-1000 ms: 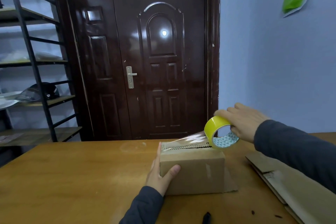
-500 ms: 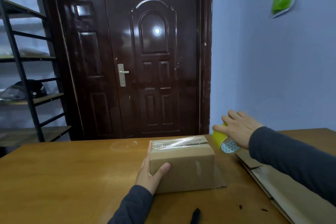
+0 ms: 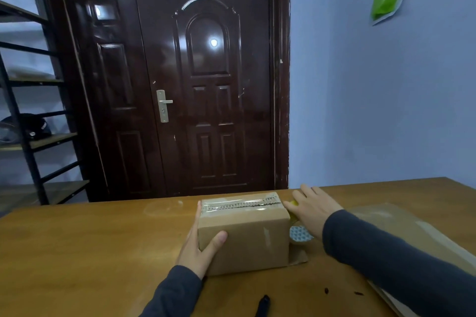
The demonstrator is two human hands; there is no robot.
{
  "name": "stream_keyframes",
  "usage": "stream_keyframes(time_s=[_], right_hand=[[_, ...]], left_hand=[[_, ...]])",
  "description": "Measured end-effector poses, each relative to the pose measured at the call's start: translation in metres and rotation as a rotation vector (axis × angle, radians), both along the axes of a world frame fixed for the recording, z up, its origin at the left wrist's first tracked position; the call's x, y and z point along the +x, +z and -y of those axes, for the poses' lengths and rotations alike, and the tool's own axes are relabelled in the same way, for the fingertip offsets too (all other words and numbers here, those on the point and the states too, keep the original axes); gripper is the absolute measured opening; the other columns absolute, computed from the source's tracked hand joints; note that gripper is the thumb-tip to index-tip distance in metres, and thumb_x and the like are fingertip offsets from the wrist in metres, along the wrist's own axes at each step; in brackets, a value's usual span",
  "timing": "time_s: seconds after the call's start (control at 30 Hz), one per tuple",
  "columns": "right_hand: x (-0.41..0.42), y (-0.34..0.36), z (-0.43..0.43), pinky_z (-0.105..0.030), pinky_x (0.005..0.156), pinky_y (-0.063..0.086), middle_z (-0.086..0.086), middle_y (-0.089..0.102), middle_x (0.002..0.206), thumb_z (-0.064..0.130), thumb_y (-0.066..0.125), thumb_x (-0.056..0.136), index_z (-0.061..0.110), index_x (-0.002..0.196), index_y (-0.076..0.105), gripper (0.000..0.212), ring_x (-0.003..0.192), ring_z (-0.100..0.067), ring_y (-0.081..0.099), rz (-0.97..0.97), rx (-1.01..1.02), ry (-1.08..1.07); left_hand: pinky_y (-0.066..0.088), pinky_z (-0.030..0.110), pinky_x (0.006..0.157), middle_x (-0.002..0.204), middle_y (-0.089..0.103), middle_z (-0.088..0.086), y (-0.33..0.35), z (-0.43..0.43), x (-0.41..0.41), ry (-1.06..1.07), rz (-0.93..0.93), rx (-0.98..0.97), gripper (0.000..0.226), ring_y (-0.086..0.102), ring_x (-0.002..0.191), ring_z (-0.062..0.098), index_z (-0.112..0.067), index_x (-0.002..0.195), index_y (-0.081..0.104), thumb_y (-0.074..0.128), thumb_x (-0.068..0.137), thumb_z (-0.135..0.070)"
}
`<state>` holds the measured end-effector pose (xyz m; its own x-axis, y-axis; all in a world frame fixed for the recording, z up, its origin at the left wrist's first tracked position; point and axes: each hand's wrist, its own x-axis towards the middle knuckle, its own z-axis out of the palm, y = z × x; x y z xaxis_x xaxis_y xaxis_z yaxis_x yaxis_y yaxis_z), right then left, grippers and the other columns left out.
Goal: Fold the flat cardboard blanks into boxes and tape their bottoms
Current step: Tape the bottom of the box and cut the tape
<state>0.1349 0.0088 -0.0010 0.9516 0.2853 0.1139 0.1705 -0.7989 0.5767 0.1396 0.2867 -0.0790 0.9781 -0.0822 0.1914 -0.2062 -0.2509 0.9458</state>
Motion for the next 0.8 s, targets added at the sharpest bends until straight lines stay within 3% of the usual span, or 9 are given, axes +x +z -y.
stream_keyframes(time_s=[0.1, 0.17, 0.2, 0.27, 0.3, 0.37, 0.43, 0.6, 0.8], right_hand=[[-0.001, -0.003, -0.003, -0.045, 0.103, 0.037, -0.016, 0.043, 0.137, 0.015, 0.049, 0.094, 0.018, 0.145, 0.029, 0.055, 0.125, -0.035, 0.037, 0.025, 0.025, -0.019], [-0.001, -0.004, -0.005, -0.046, 0.104, 0.035, -0.017, 0.042, 0.138, 0.02, 0.05, 0.095, 0.018, 0.145, 0.027, 0.055, 0.127, -0.036, 0.035, 0.017, 0.022, -0.03], [-0.001, -0.005, -0.006, -0.046, 0.105, 0.033, -0.018, 0.041, 0.139, 0.022, 0.051, 0.096, 0.018, 0.146, 0.026, 0.056, 0.129, -0.037, 0.033, 0.01, 0.02, -0.038], [0.0, -0.005, -0.008, -0.048, 0.107, 0.032, -0.018, 0.039, 0.141, 0.025, 0.052, 0.096, 0.018, 0.147, 0.024, 0.059, 0.133, -0.038, 0.03, 0.001, 0.02, -0.049], [0.0, -0.005, -0.008, -0.048, 0.106, 0.032, -0.018, 0.039, 0.141, 0.026, 0.052, 0.096, 0.018, 0.147, 0.024, 0.059, 0.133, -0.038, 0.031, -0.002, 0.018, -0.051], [-0.001, -0.004, -0.007, -0.047, 0.105, 0.034, -0.017, 0.041, 0.14, 0.026, 0.053, 0.096, 0.018, 0.146, 0.026, 0.058, 0.131, -0.037, 0.032, -0.002, 0.019, -0.051], [-0.001, -0.003, -0.007, -0.047, 0.106, 0.034, -0.017, 0.04, 0.141, 0.027, 0.055, 0.095, 0.018, 0.147, 0.026, 0.06, 0.132, -0.036, 0.032, -0.008, 0.016, -0.051], [-0.002, -0.002, -0.01, -0.047, 0.107, 0.034, -0.016, 0.04, 0.142, 0.027, 0.053, 0.096, 0.018, 0.147, 0.026, 0.058, 0.133, -0.037, 0.031, -0.024, 0.009, -0.051], [-0.008, -0.005, -0.014, -0.044, 0.106, 0.034, -0.015, 0.041, 0.141, 0.024, 0.047, 0.097, 0.016, 0.148, 0.026, 0.055, 0.133, -0.036, 0.031, 0.021, 0.068, -0.075]], left_hand=[[0.048, 0.029, 0.091, 0.125, 0.06, -0.002, 0.021, 0.005, -0.002, -0.057, -0.156, -0.144, 0.098, 0.058, 0.105, 0.011, -0.039, 0.138, 0.038, 0.068, 0.054, -0.079], [0.05, 0.02, 0.074, 0.11, 0.064, 0.006, 0.041, 0.009, -0.002, 0.016, -0.226, -0.208, 0.066, 0.058, 0.092, 0.012, -0.023, 0.112, 0.058, 0.058, 0.072, -0.075], [0.05, 0.021, 0.081, 0.117, 0.063, 0.007, 0.047, 0.01, 0.0, 0.07, -0.234, -0.151, 0.063, 0.058, 0.101, 0.017, -0.021, 0.116, 0.059, 0.051, 0.079, -0.072], [0.032, 0.033, 0.112, 0.154, 0.032, 0.006, 0.059, 0.016, 0.005, 0.221, -0.137, 0.103, 0.08, 0.033, 0.139, 0.025, -0.018, 0.148, 0.035, 0.051, 0.085, -0.066], [0.02, 0.036, 0.118, 0.161, 0.016, 0.004, 0.069, 0.022, 0.002, 0.268, -0.049, 0.287, 0.081, 0.018, 0.146, 0.021, -0.016, 0.153, 0.022, 0.048, 0.089, -0.059], [0.015, 0.038, 0.12, 0.161, 0.013, 0.002, 0.084, 0.042, 0.011, 0.254, 0.141, 0.661, 0.072, 0.012, 0.148, 0.016, -0.018, 0.153, 0.02, 0.039, 0.094, -0.054], [0.013, 0.042, 0.12, 0.16, 0.019, 0.0, 0.096, 0.072, 0.024, 0.15, 0.147, 0.865, 0.065, 0.014, 0.148, 0.017, -0.024, 0.151, 0.027, 0.031, 0.095, -0.056], [-0.001, 0.054, 0.116, 0.161, 0.012, -0.003, 0.094, 0.111, 0.038, 0.003, -0.081, 1.103, 0.078, 0.01, 0.148, 0.022, -0.037, 0.151, 0.018, 0.014, 0.083, -0.076], [0.0, 0.056, 0.115, 0.16, 0.016, -0.004, 0.094, 0.112, 0.037, 0.025, -0.074, 1.172, 0.085, 0.014, 0.146, 0.024, -0.043, 0.149, 0.019, 0.013, 0.075, -0.085]])
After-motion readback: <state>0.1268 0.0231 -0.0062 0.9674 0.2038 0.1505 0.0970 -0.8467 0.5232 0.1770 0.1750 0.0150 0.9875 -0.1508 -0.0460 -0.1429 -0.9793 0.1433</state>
